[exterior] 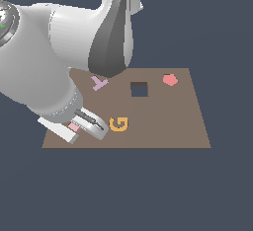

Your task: Insert a designated object into the corresponding slot on a board.

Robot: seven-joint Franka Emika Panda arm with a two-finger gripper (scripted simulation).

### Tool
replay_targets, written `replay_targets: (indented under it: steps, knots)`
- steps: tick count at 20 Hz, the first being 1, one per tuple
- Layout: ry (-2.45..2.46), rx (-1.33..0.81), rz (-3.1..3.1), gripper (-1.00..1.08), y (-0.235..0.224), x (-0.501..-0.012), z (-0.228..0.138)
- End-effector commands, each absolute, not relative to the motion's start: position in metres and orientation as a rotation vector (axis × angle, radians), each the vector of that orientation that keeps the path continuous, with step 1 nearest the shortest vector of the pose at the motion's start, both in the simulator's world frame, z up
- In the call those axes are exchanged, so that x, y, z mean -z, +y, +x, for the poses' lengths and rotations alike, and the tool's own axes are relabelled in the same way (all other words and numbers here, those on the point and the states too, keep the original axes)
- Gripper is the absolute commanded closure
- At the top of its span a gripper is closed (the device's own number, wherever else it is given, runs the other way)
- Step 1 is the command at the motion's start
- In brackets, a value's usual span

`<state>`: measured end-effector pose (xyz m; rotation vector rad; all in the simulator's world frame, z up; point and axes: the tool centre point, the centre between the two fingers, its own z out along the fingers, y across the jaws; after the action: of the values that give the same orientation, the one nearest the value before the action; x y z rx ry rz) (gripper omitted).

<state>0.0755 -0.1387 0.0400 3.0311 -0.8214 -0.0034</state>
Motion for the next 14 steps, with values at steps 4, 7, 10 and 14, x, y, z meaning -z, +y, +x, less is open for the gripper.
replay_targets:
  steps: [4, 7, 10, 14]
  knots:
    - [-0.901, 0.003, 3.009, 1.08, -0.152, -0.041, 0.066]
    - [-0.899, 0.004, 3.009, 1.08, -0.152, -0.04, 0.066]
    - [-0.902, 0.003, 3.009, 1.08, -0.152, -0.036, 0.066]
    - [-0.904, 0.002, 3.008, -0.92, -0.152, -0.031, 0.065]
